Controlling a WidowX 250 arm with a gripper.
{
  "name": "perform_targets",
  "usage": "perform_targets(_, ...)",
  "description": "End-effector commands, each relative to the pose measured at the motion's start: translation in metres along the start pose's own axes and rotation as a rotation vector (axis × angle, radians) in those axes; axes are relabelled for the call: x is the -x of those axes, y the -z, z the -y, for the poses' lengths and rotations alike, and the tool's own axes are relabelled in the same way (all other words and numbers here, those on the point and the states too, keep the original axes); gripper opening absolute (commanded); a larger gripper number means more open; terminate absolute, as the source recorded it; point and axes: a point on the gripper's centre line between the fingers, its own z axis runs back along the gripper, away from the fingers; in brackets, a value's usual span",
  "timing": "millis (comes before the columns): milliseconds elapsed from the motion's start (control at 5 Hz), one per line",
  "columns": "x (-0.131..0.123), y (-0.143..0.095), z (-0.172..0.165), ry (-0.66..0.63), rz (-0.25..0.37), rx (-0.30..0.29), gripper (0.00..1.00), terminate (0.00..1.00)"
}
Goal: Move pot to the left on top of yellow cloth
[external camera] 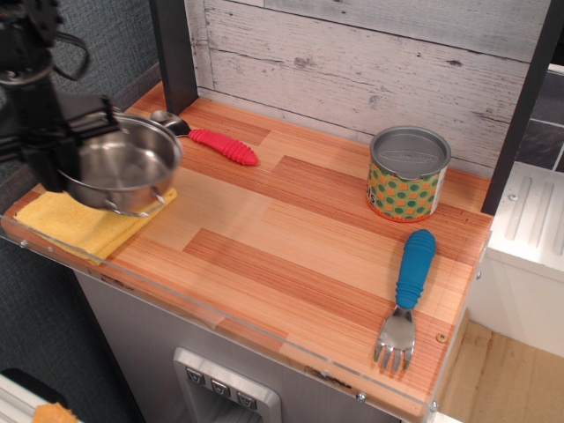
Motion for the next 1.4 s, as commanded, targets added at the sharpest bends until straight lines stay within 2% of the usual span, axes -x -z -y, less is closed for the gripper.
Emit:
perform_targets(0, -0.025, 0.016, -0.021, -0.019, 0.031, -0.029, 0.0, 0.0)
perform_targets(200, -0.023, 0.027, -0.023, 0.016, 0.026, -0.038, 0.0, 0.0)
perform_targets(400, -0.02, 0.031, -0.028, 0.011, -0.011, -0.007, 0.0, 0.0)
perform_targets(600, -0.019, 0.034, -0.035, -0.014, -0.02, -0.014, 0.0, 0.0)
perform_targets(800, -0.018, 0.039, -0.037, -0.001, -0.062, -0.009, 0.0, 0.0)
perform_targets(1000, -0.015, 0.043, -0.03, 0.02, -0.049, 0.017, 0.0, 0.0)
perform_targets(1200, -0.014, 0.045, -0.027, 0.02, -0.02, 0.017, 0.0, 0.0)
